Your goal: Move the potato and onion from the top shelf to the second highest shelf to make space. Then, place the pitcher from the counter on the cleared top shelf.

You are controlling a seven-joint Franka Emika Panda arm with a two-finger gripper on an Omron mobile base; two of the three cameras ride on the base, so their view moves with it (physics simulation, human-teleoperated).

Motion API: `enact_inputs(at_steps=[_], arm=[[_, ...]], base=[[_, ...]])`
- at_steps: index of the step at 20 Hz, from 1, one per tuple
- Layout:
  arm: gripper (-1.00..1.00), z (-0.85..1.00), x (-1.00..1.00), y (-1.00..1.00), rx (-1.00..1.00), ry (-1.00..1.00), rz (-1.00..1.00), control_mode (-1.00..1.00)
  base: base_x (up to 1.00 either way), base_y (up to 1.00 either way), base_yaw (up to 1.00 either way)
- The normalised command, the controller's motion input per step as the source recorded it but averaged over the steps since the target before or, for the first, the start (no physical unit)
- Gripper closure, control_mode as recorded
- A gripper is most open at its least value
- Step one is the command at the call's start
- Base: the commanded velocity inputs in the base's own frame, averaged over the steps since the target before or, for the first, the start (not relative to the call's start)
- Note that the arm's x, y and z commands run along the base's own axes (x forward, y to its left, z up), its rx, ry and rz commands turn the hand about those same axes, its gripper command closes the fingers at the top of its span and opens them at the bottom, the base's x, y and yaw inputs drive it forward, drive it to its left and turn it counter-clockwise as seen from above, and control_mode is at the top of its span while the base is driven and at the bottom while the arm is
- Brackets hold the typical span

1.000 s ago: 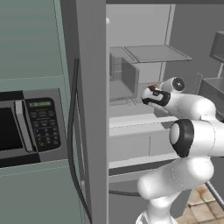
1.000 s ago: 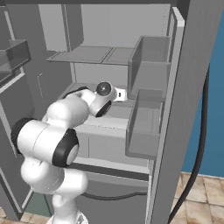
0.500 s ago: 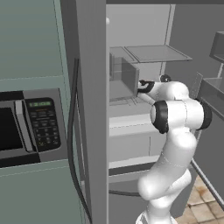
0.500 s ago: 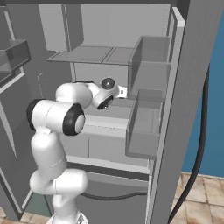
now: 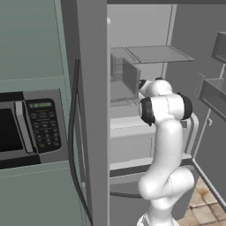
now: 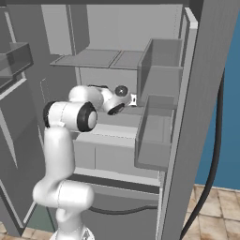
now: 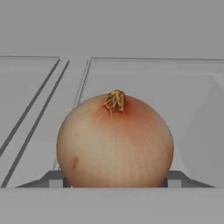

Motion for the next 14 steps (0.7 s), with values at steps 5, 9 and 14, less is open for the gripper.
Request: enact_inputs(at_steps=[5,9,14], arm=[[1.00,-0.24,0.76,-0.09,0.00,0.01,0.00,-1.00],[-1.00,-0.14,0.79,-0.01,0.00,0.01,0.00,-1.00],[-1.00,0.00,0.43,0.01,0.00,0.00,0.00,-1.00]], base=[[0.00,0.00,0.00],[0.00,0.00,0.00],[0.00,0.00,0.00]])
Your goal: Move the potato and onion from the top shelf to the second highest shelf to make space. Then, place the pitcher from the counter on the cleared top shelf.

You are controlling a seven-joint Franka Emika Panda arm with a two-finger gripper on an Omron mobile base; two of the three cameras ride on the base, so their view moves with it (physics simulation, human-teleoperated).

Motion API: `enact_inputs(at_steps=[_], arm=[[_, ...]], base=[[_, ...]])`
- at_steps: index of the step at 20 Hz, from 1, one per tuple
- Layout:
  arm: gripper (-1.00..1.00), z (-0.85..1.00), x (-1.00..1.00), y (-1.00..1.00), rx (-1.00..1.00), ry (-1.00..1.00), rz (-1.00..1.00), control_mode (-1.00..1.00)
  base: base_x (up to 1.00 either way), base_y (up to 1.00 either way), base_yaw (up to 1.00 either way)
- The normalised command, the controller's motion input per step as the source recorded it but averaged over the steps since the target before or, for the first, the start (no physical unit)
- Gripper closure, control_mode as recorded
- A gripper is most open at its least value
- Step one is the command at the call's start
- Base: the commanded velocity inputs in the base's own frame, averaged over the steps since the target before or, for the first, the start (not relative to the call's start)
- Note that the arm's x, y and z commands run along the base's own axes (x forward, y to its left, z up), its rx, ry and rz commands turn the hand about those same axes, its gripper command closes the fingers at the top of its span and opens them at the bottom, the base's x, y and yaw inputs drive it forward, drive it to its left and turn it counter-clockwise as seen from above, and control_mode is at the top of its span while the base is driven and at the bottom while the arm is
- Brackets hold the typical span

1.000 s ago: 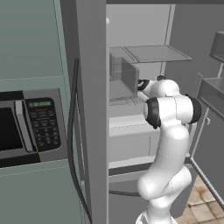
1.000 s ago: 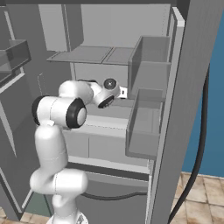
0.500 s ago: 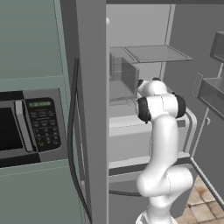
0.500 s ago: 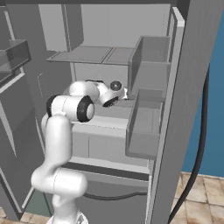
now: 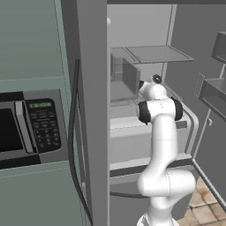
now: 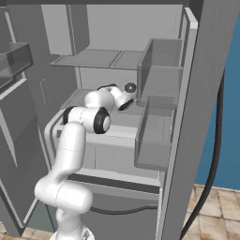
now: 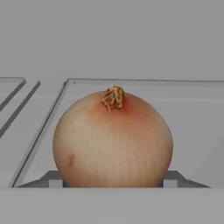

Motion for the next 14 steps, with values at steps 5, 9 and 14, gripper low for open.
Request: enact_inputs(at_steps=[5,9,14], arm=[[-1.00,0.00,-0.22,0.27,-0.06,0.00,0.00,-1.00],[-1.00,0.00,-0.71,0.44,-0.13,-0.05,0.00,-1.00],[-1.00,0.00,-0.83,0.24,-0.10,-0.09,-0.01,-1.00]], base=[[0.00,0.00,0.00],[0.00,0.00,0.00],[0.00,0.00,0.00]])
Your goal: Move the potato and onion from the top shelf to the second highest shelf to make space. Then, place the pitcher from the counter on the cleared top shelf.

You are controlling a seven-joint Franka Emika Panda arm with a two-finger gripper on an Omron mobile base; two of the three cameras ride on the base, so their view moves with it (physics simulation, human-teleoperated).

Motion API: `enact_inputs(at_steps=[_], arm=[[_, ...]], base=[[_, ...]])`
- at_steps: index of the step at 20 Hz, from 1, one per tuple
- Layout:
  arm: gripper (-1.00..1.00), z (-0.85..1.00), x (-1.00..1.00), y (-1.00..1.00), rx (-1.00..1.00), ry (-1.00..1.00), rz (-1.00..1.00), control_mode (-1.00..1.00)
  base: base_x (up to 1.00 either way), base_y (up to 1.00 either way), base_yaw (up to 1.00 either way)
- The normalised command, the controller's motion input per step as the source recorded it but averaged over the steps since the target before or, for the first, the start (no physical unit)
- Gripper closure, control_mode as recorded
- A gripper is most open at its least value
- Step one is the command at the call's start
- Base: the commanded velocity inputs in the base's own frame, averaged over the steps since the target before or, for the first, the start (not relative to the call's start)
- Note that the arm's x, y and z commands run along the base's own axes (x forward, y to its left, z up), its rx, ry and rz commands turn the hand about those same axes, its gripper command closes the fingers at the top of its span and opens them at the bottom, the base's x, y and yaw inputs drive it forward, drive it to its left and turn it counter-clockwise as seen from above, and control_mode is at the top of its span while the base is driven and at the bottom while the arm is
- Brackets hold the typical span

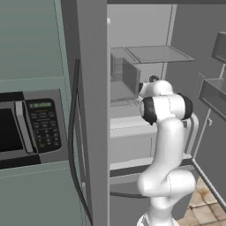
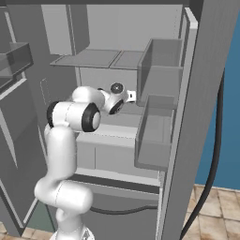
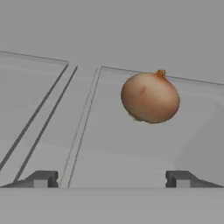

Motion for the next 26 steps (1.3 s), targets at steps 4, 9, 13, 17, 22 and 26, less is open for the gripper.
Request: enact_inputs(at_steps=[4,9,13,17,22,26], arm=[[-1.00,0.02,-1.00,0.19,-0.09,-0.08,0.00,-1.00],[-1.00,0.28,-0.91,0.02,-0.05,-0.10,0.00,-1.00],[-1.00,0.46,-0.87,0.00,0.00,-0.10,0.00,-1.00],[-1.00,0.53,-0.83,0.00,0.00,-0.10,0.00,-1.00],[-1.00,0.41,-0.90,0.06,0.00,-0.01,0.00,-1.00],[-1.00,0.48,-0.77,0.21,0.00,0.01,0.03,-1.00]], base=[[0.00,0.00,0.00],[0.00,0.00,0.00],[0.00,0.00,0.00],[0.00,0.00,0.00],[0.00,0.00,0.00],[0.00,0.00,0.00]])
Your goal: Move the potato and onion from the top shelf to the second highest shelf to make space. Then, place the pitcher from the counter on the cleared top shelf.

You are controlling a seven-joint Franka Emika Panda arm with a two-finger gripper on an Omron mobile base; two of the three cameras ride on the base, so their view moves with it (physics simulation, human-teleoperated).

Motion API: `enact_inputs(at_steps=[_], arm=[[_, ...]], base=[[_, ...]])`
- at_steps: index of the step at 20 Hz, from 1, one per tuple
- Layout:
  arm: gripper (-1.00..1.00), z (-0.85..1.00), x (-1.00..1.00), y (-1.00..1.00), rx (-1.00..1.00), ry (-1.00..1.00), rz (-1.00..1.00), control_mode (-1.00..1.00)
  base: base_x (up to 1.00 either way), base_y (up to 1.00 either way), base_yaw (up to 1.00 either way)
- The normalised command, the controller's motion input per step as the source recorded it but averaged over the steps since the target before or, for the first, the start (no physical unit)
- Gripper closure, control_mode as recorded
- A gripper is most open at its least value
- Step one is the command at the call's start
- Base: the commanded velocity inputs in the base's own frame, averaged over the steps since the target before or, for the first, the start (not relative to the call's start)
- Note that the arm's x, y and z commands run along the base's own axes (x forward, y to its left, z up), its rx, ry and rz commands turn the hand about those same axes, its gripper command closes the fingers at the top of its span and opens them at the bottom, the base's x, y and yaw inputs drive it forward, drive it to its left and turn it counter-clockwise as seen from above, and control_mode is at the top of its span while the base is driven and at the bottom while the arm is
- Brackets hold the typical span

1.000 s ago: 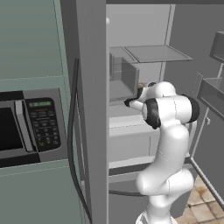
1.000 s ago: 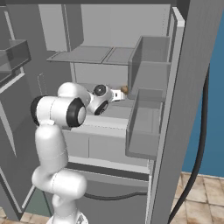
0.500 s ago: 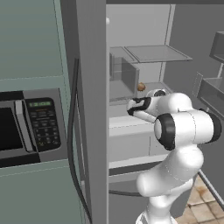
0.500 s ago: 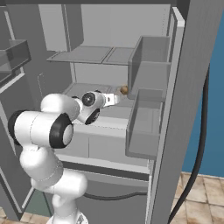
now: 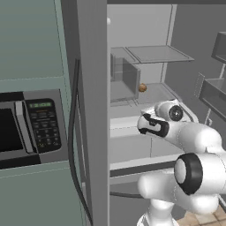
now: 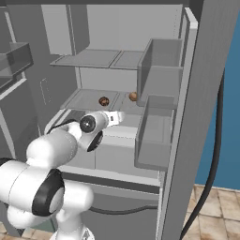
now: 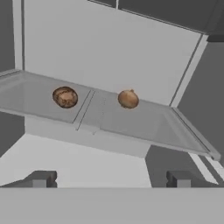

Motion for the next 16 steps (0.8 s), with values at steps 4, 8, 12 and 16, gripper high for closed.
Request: enact_inputs(at_steps=[4,8,12,16], arm=[[-1.00,0.64,-0.59,0.23,0.01,0.11,0.04,-1.00],[-1.00,0.92,-0.40,0.25,0.03,0.20,0.03,-1.00],[-1.00,0.97,-0.46,0.18,0.01,0.22,0.01,-1.00],[-1.00,0.38,-0.80,0.17,0.00,0.14,0.00,-1.00]], base=[[0.00,0.00,0.00],[0.00,0.00,0.00],[0.00,0.00,0.00],[0.00,0.00,0.00]])
